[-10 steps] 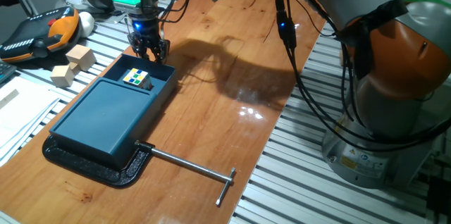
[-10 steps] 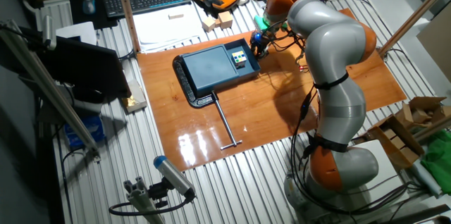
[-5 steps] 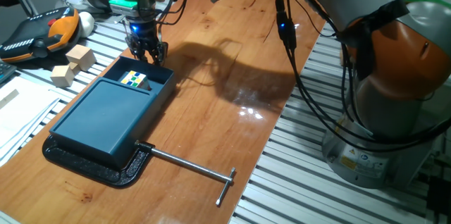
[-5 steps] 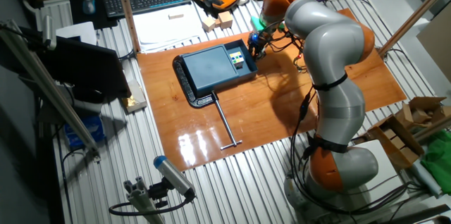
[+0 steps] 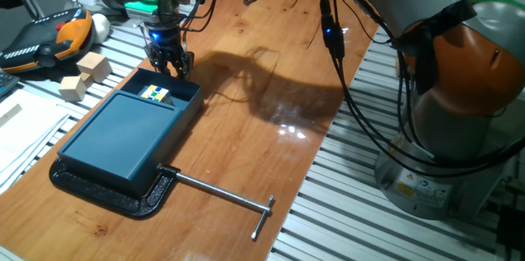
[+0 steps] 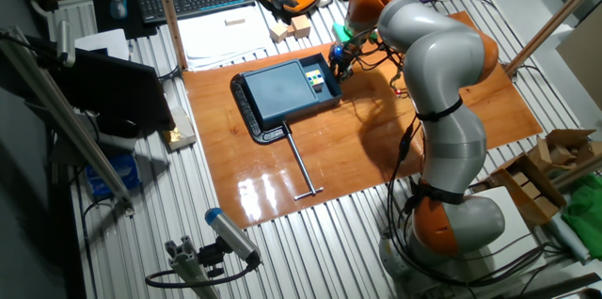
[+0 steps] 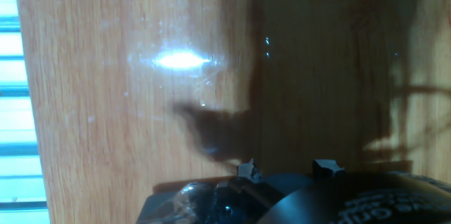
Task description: Grasp the handle and close the drawer
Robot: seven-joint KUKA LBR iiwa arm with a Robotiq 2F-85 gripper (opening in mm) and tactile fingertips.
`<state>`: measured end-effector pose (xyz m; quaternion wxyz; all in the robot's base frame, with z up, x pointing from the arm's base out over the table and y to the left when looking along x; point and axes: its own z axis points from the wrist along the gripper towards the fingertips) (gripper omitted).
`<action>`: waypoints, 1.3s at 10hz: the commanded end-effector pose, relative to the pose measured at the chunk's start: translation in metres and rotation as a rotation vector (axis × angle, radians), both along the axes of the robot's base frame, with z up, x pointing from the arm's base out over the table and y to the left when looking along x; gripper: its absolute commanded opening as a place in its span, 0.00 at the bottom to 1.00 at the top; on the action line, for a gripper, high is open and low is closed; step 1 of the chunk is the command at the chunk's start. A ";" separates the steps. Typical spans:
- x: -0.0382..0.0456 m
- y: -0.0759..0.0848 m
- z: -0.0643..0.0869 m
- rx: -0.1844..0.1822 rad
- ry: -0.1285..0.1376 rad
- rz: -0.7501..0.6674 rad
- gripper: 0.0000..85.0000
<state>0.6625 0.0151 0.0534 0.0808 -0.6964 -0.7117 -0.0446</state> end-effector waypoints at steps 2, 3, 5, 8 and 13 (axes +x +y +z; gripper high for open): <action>0.0001 0.002 0.000 -0.001 -0.002 0.005 0.01; -0.0001 0.004 0.000 0.001 -0.002 0.007 0.01; -0.0002 0.007 0.000 0.003 -0.001 0.010 0.01; -0.0004 0.011 0.000 -0.001 -0.001 0.019 0.01; -0.0013 0.017 -0.001 -0.003 0.001 0.016 0.01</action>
